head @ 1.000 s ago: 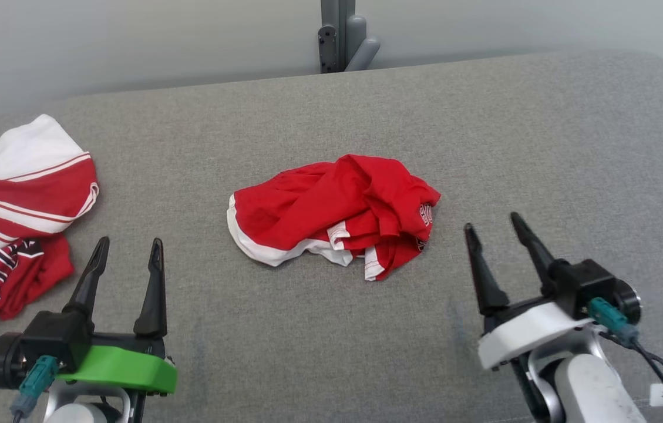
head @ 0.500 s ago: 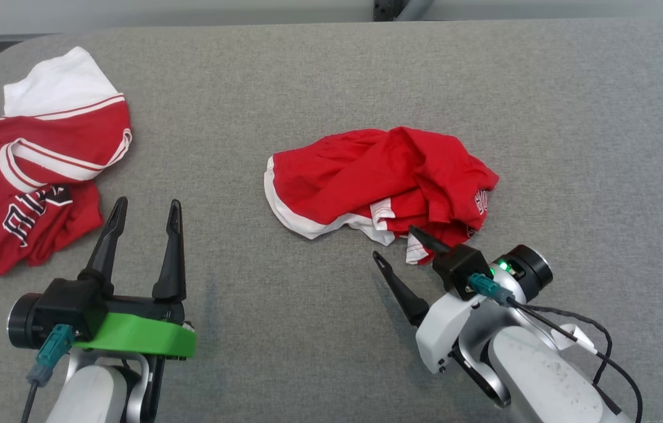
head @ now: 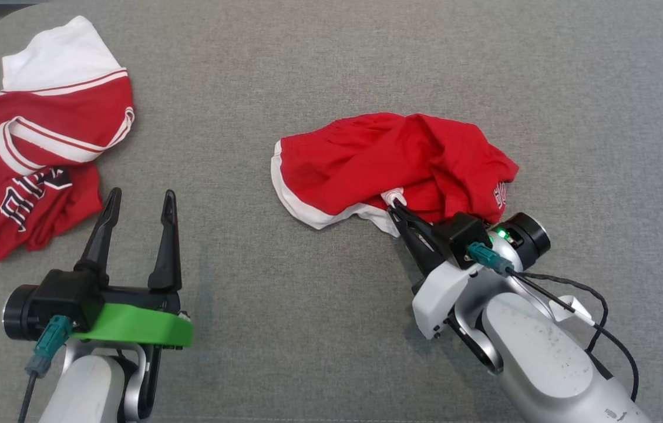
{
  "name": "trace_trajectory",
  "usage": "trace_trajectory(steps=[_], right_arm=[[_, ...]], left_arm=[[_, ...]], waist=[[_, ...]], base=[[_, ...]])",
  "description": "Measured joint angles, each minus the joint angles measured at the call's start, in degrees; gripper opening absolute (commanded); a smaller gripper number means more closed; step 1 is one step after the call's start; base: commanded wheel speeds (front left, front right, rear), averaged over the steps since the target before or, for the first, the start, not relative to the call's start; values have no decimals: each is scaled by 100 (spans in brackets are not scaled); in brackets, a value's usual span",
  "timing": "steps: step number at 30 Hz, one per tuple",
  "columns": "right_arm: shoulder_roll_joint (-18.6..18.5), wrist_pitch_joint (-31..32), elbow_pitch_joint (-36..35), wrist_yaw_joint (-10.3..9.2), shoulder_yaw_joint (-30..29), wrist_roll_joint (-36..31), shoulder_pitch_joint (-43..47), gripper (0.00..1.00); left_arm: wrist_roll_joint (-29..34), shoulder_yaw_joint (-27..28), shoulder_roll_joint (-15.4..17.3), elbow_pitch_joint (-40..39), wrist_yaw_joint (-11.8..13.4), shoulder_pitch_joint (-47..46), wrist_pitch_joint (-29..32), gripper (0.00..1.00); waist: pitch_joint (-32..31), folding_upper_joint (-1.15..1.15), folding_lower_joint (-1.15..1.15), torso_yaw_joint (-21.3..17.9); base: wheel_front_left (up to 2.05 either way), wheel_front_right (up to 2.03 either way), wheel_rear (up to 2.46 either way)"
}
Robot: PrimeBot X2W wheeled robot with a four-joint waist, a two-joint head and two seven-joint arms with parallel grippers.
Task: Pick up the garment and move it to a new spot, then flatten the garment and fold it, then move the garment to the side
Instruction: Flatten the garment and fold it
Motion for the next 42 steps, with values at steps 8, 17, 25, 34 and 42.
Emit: trace_trajectory(steps=[8, 17, 25, 34, 42], right_arm=[[-107, -241, -911, 0, -179, 216, 50, 0], [-124, -235, -2068, 0, -1199, 359, 720, 0], [-82, 29, -1917, 0, -1945, 533, 1443, 0], [47, -241, -1054, 0, -2252, 698, 1650, 26], [-36, -446, -1080, 0, -2357, 824, 1906, 100]], left_arm=[[34, 92, 111, -52, 64, 11, -5, 100], [38, 146, 244, -207, 131, 59, 83, 100], [37, 100, 277, -308, 163, 62, 152, 100], [13, 90, 285, -293, 190, 77, 151, 100], [-43, 85, 292, -248, 266, 253, 149, 100]], waist=[[-63, 0, 0, -400], [-148, 0, 0, -811], [-146, 0, 0, -867], [-150, 0, 0, -837], [-406, 0, 0, -868]], base=[[0, 0, 0], [0, 0, 0], [0, 0, 0], [0, 0, 0], [0, 0, 0]])
